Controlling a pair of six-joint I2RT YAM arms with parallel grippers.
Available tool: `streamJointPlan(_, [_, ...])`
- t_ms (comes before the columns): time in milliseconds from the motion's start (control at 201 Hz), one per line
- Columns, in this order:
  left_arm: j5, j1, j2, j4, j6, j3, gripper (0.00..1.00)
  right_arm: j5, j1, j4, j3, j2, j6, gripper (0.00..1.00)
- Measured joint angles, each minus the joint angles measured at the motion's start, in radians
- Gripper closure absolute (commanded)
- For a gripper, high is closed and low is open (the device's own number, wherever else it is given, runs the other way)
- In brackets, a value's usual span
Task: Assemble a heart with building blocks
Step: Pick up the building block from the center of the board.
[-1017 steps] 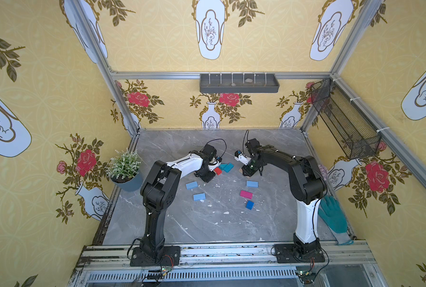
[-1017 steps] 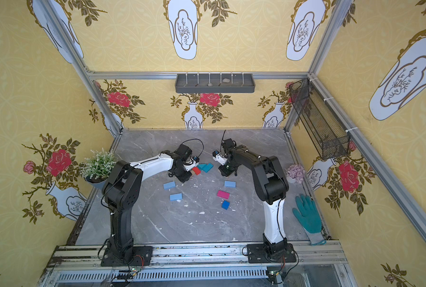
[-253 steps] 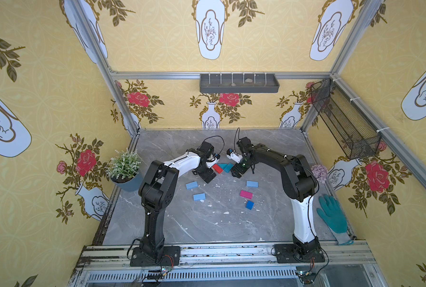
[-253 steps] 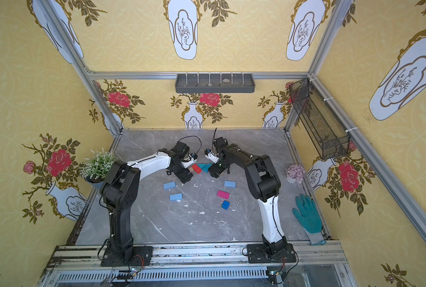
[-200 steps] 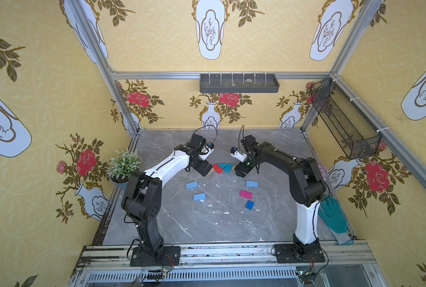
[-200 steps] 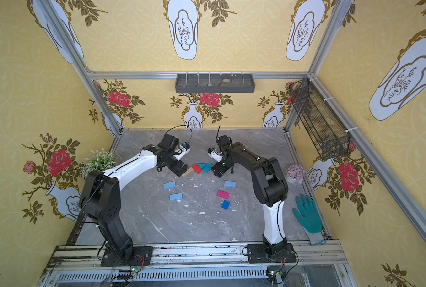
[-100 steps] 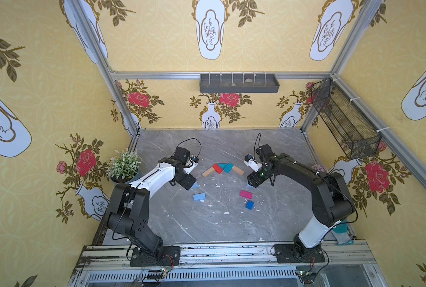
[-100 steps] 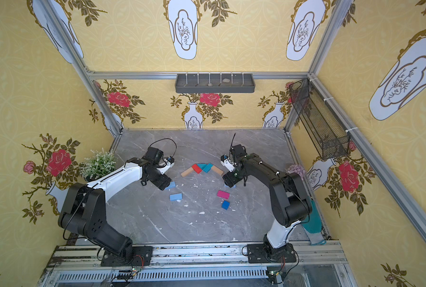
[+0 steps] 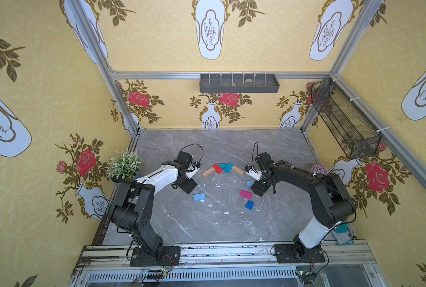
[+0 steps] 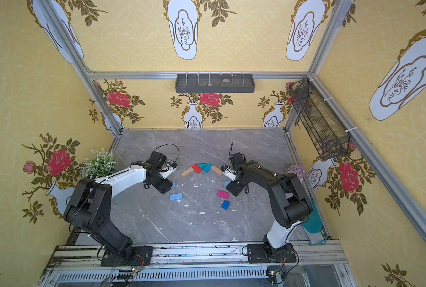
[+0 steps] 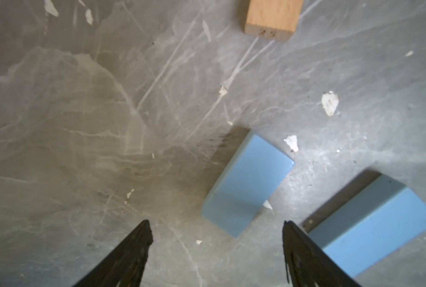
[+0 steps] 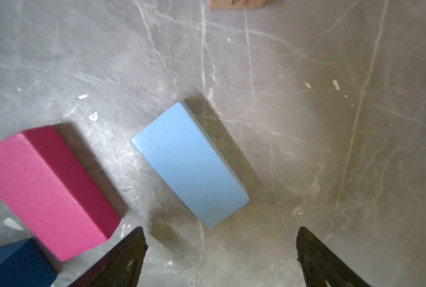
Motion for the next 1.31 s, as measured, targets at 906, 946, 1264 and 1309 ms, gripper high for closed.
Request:
streamJointPlan(906, [0.081,-0.014,0.149,-0.016,-0.002,0.092,0.68,-0.12,0.034,-0.062,0.135,0.139,-0.031,0.83])
streamJointPlan(946, [0.082,-0.016,0.153,-0.021,-0.012,0.097,0.69,-0.121,0.035,-0.063,0.136,0.137,-0.027,0.87])
streamJointPlan(1264, [0.082,-0.074,0.07,-0.06,-0.311,0.068,0.72,-0.187,0.054,-0.097,0.09,0.071,0.047,0.92])
streamJointPlan(1309, [0.08,-0.089,0.065,-0.087,-0.355,0.106,0.71,-0.187,0.054,-0.096,0.087,0.061,0.059,0.92])
